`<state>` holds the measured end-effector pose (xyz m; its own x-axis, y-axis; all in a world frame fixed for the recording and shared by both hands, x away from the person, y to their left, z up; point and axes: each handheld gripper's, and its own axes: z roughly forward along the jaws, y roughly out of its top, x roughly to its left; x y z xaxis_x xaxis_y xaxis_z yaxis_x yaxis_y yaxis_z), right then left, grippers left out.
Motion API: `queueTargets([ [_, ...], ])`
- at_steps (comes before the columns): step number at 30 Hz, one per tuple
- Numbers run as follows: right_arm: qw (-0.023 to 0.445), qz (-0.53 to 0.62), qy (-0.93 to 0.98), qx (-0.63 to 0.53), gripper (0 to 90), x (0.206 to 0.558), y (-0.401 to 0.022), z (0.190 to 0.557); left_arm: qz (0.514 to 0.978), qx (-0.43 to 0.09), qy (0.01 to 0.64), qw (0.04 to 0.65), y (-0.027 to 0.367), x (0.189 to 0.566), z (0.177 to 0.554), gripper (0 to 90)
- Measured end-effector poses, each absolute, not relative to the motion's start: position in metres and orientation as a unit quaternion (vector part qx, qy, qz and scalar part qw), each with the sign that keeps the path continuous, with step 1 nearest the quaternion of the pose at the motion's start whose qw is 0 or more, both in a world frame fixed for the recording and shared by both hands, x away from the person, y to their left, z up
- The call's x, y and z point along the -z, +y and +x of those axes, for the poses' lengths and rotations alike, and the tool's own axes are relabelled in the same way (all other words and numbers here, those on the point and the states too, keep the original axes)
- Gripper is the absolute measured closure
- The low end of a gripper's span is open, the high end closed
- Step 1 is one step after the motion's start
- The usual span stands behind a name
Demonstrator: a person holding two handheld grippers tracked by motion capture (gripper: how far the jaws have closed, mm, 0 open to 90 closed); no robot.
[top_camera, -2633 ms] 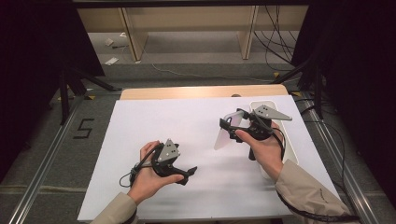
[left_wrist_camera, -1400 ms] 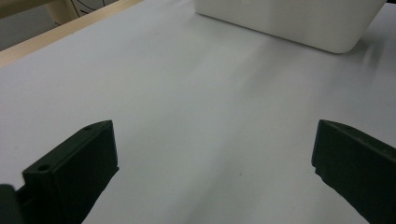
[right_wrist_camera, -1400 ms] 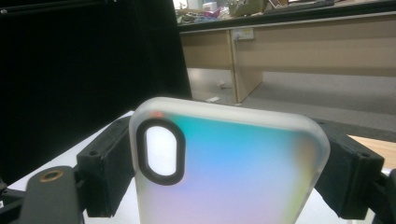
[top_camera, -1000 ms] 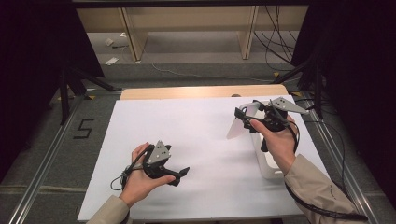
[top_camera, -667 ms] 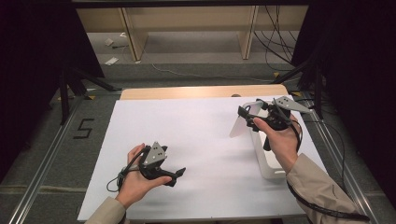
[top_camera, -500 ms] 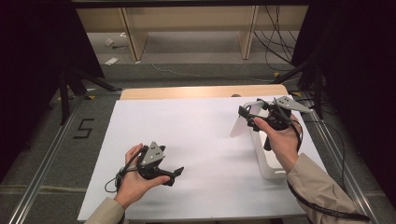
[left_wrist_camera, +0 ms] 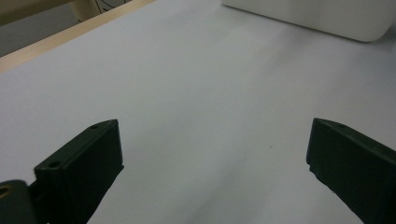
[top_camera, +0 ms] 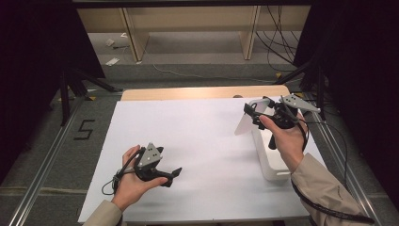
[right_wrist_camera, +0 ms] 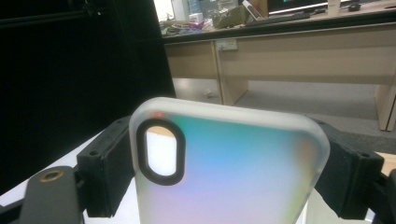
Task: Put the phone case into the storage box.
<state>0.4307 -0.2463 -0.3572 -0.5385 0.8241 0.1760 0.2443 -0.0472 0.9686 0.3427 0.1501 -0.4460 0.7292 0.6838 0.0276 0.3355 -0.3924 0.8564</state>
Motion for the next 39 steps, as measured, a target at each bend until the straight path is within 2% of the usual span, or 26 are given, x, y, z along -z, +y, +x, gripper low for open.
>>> queueTargets([
  [39,0.271,0.428,0.633,-0.586,17.9,0.353,-0.264,0.437,0.813,-0.189,0.32,0.449,0.153,0.451,0.344,3.0],
])
